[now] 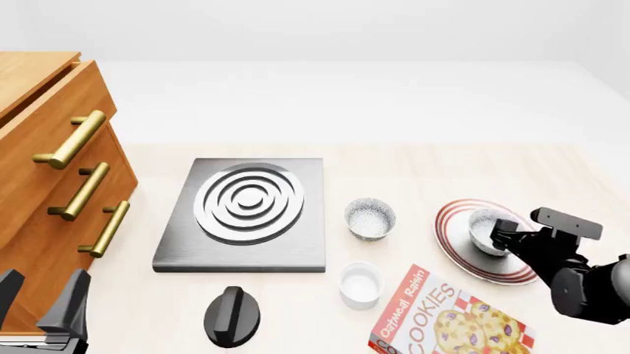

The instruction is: Pick the akita bowl next to the plate and place it on the plate.

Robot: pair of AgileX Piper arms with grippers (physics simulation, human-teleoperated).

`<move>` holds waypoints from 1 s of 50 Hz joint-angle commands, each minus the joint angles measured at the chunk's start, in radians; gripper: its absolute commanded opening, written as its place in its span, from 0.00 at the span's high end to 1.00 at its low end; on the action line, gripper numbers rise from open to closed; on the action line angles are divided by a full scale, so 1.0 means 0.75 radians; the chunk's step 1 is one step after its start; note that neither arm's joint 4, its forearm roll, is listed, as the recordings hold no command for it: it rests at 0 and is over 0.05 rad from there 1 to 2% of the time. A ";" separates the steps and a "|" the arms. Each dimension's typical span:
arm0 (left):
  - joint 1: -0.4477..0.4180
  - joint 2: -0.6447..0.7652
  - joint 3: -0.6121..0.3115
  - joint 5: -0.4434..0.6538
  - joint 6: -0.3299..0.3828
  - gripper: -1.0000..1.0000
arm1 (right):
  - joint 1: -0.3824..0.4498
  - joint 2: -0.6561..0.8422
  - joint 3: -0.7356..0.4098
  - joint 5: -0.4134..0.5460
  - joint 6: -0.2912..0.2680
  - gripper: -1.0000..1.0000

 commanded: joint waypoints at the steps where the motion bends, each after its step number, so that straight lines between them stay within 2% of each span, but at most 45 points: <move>1: 0.000 0.000 0.000 0.000 0.000 0.00 | -0.002 -0.008 0.001 0.005 0.005 0.00; 10: 0.000 0.000 0.000 0.000 0.000 0.00 | -0.001 -0.068 0.004 0.045 0.017 0.00; 22: 0.000 0.000 0.000 0.000 0.000 0.00 | 0.001 -0.265 0.023 0.170 0.040 0.00; 37: 0.000 0.000 0.000 0.000 0.000 0.00 | 0.001 -0.631 0.032 0.428 0.063 0.00; 50: 0.000 0.000 0.000 0.000 0.000 0.00 | -0.012 -0.851 0.032 0.593 0.078 0.00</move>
